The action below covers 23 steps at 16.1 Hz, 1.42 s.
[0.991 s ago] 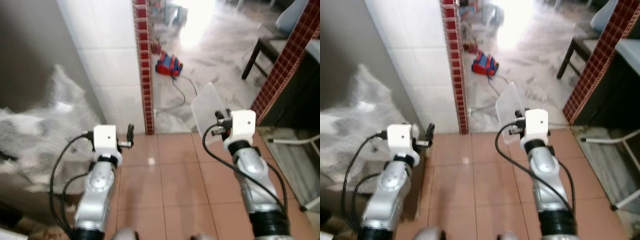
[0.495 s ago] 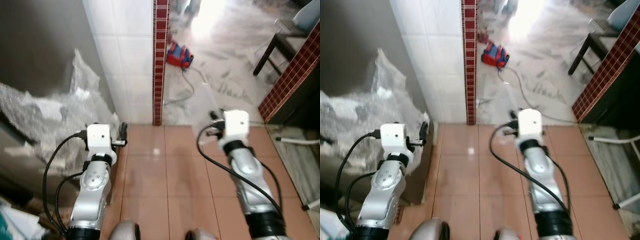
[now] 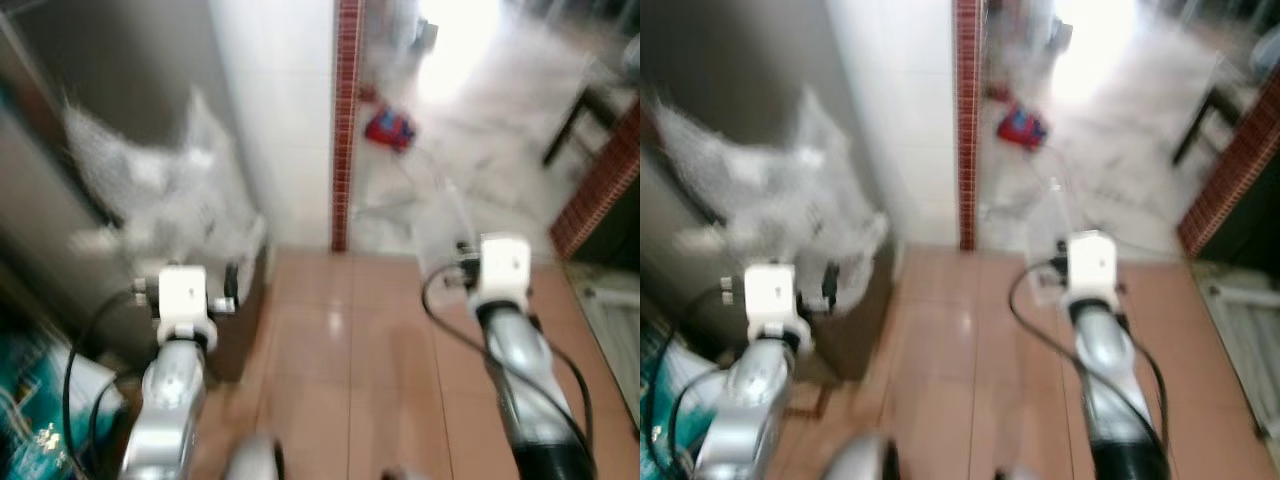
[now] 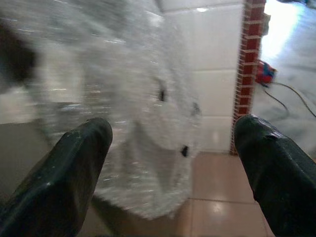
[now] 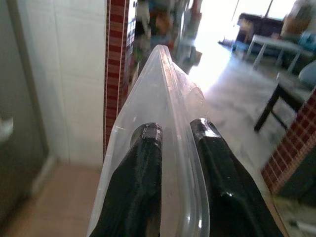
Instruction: Restocking fridge
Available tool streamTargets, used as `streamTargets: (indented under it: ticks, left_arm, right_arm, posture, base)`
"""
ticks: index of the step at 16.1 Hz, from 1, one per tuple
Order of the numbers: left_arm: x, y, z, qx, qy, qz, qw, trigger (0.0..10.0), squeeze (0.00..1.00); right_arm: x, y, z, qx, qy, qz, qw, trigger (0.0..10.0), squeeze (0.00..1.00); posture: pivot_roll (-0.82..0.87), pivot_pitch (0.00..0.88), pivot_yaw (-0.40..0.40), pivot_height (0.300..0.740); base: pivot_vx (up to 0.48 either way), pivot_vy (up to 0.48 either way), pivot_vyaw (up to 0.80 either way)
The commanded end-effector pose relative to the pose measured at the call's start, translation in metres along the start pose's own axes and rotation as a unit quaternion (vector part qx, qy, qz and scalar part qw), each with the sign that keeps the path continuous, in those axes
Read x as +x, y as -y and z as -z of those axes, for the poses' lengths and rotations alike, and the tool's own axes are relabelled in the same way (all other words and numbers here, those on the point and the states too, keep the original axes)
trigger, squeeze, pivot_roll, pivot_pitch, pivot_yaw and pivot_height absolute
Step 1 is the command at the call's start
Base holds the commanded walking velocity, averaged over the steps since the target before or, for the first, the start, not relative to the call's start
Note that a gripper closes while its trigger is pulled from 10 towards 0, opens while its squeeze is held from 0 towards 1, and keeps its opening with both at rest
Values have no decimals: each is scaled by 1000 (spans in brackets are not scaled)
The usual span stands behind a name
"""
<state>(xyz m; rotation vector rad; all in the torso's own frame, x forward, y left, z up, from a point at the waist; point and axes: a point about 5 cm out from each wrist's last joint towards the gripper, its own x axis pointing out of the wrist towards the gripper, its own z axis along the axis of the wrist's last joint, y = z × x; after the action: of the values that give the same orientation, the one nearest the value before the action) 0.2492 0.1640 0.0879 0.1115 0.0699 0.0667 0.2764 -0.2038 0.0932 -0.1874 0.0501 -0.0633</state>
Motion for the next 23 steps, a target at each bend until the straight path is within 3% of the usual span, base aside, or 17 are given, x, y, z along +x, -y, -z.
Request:
streamTargets:
  ticks: [1, 6, 9, 13, 16, 18, 23]
  left_arm:
    - [0, -8, -3, 15, 3, -17, 1000, 10000, 0]
    - [3, -5, -9, 38, 22, 1, 999, 10000, 0]
    - [2, -6, -7, -13, 1, -5, 1000, 10000, 0]
    - [-5, 2, 2, -15, -12, 11, 1000, 10000, 0]
    - [-1, 8, 2, -15, -13, 23, 1000, 10000, 0]
    - [-1, 10, 1, -16, -6, 29, 999, 10000, 0]
    - [1, 13, -3, -19, 5, 48, 999, 10000, 0]
  right_arm:
    - [3, -7, -7, 7, 11, -12, 1000, 10000, 0]
    - [7, -12, -15, 21, 20, -18, 999, 10000, 0]
    - [6, -3, -19, 20, 23, -10, 999, 10000, 0]
    - [4, -7, -15, 5, 15, -4, 1000, 10000, 0]
    - [8, -14, -19, 52, 19, -19, 998, 10000, 0]
    - [9, -14, -20, 57, 18, -34, 998, 10000, 0]
    - [9, -14, -24, 72, 30, -47, 996, 10000, 0]
  posture:
    - [105, 14, 18, 740]
    - [102, 25, 5, 740]
    - [75, 52, 13, 740]
    - [67, 38, 7, 740]
    - [66, 25, 1, 740]
    - [63, 15, 0, 740]
    - [52, 28, -5, 740]
  base:
    - [0, 0, 800]
    - [0, 0, 640]
    - [0, 0, 0]
    - [0, 472, 0]
    - [0, 480, 0]
    - [0, 480, 0]
    - [0, 0, 0]
